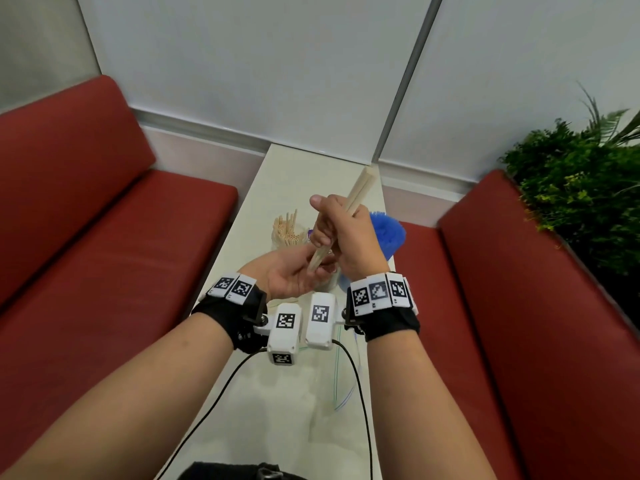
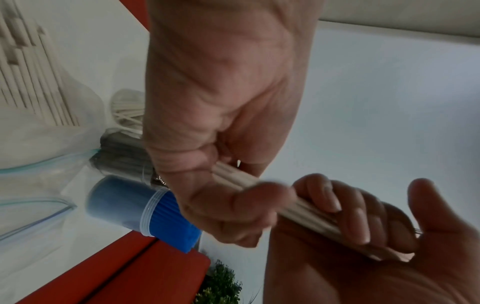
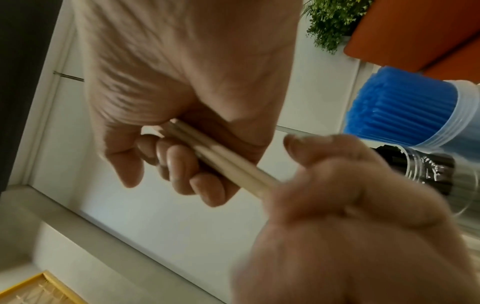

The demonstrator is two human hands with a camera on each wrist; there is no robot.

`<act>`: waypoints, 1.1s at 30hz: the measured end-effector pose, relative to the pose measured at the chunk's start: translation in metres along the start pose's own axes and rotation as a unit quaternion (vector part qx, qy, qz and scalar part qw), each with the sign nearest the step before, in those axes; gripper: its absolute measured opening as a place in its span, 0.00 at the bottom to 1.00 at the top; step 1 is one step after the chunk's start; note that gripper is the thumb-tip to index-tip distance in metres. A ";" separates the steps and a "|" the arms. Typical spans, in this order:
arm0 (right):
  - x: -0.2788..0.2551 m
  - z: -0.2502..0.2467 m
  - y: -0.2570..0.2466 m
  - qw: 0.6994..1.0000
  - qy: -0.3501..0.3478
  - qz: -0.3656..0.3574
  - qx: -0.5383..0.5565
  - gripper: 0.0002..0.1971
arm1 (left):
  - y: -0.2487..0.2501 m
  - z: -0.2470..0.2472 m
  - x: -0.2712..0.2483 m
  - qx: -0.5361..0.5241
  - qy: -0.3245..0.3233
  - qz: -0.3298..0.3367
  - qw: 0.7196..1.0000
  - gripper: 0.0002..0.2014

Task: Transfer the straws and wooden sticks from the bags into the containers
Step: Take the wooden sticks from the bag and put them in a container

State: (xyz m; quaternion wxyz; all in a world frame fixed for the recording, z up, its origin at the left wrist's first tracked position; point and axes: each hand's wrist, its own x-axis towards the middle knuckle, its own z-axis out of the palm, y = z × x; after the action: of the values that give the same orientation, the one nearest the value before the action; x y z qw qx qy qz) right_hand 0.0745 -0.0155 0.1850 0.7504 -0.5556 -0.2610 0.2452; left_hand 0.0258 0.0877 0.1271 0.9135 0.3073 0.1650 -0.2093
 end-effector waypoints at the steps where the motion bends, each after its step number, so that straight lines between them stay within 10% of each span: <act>1: 0.000 -0.001 0.001 1.000 0.003 0.000 -0.008 0.24 | 0.000 0.000 0.000 0.009 0.010 -0.006 1.000 0.14; 9: 0.001 -0.006 0.005 0.986 0.021 0.049 -0.160 0.29 | -0.007 -0.006 0.013 0.017 0.105 0.055 0.993 0.18; 20: 0.017 -0.043 -0.005 0.941 -0.072 0.194 -0.268 0.12 | -0.016 -0.060 0.032 0.065 0.218 0.149 0.962 0.15; 26: 0.040 -0.038 0.004 0.945 -0.048 0.190 -0.263 0.10 | -0.008 -0.076 0.035 -0.020 0.270 0.188 0.944 0.23; 33: 0.104 -0.041 0.009 0.937 0.088 0.079 -0.330 0.06 | -0.006 -0.105 0.046 0.227 0.354 0.114 0.900 0.10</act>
State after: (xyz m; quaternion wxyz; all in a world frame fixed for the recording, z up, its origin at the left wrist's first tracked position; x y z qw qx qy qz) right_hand 0.1781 0.0263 0.1786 0.5231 -0.8102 -0.2154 0.1537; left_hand 0.0443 0.1365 0.0245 0.7176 0.5773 0.3895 -0.0125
